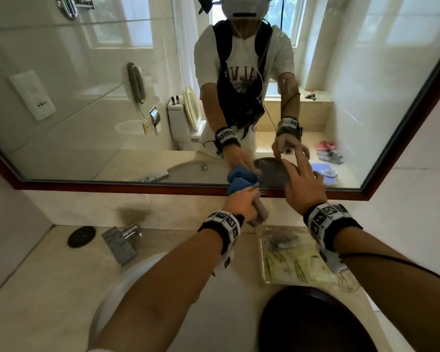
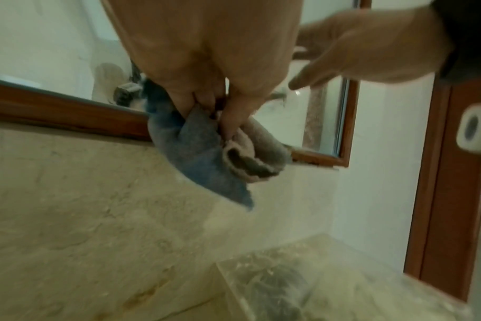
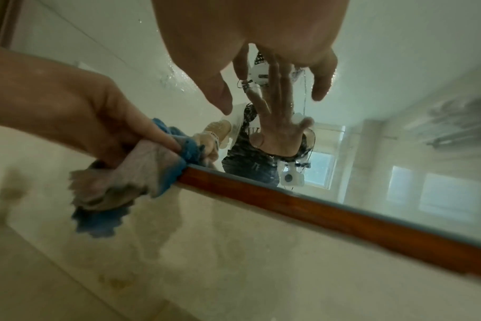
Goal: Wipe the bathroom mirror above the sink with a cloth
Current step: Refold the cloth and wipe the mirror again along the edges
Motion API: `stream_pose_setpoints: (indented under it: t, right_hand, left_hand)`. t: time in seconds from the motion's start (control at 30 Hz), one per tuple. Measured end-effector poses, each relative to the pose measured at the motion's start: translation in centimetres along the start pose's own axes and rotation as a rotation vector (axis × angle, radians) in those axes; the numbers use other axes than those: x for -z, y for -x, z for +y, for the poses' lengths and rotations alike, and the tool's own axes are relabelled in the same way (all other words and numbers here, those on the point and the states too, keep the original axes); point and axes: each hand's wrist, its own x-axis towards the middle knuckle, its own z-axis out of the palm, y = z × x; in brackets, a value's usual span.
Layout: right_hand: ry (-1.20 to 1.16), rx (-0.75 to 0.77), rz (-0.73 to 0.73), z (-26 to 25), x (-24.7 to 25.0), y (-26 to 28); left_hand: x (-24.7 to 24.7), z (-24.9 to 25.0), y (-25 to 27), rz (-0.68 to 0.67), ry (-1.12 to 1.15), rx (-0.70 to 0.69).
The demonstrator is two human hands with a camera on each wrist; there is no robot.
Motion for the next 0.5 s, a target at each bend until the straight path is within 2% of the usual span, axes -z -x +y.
stream_pose_setpoints:
  t: [0.13, 0.27, 0.37, 0.5]
  right_hand:
    - [-0.436, -0.193, -0.077, -1.0, -1.6, 1.6]
    - [-0.981, -0.345, -0.176, -3.4, -1.9, 3.0]
    - [-1.121, -0.33, -0.23, -6.0, -1.4, 3.2]
    - [-1.295, -0.349, -0.296, -9.4, -0.7, 2.8]
  left_hand:
    - [1.1, -0.2, 0.4, 0.256, 0.214, 0.105]
    - [1.9, -0.6, 0.9, 0.382, 0.368, 0.147]
    - [2.7, -1.1, 1.5, 0.478, 0.513, 0.175]
    - [4.3, -2.6, 2.5, 0.517, 0.723, 0.227]
